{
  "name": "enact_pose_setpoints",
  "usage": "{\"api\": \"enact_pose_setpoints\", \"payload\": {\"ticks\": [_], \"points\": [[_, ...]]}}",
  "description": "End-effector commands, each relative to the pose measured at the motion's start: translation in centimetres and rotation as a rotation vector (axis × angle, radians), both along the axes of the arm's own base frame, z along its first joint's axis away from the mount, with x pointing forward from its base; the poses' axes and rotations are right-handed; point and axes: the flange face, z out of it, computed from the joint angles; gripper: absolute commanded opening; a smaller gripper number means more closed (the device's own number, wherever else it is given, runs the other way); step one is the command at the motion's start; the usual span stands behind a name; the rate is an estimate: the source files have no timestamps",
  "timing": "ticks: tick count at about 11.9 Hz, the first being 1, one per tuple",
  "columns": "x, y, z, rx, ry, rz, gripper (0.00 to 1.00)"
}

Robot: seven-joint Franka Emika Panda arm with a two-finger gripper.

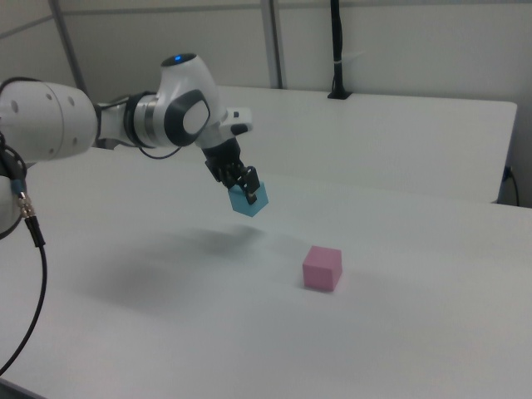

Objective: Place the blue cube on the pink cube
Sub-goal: 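Carry the blue cube over the pink cube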

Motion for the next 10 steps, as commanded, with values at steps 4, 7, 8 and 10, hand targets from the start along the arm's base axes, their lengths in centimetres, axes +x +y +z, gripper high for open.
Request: {"api": "enact_pose_setpoints", "payload": {"ticks": [4, 7, 8, 10], "points": [[-5.2, -11.4, 6.2, -0.047, 0.157, 0.222, 0.35], [-6.8, -18.1, 6.0, -0.060, 0.184, 0.254, 0.35], [-7.5, -19.7, 5.0, -0.062, 0.198, 0.253, 0.35], [-8.2, -21.4, 3.7, -0.097, 0.239, 0.257, 0.35]]}}
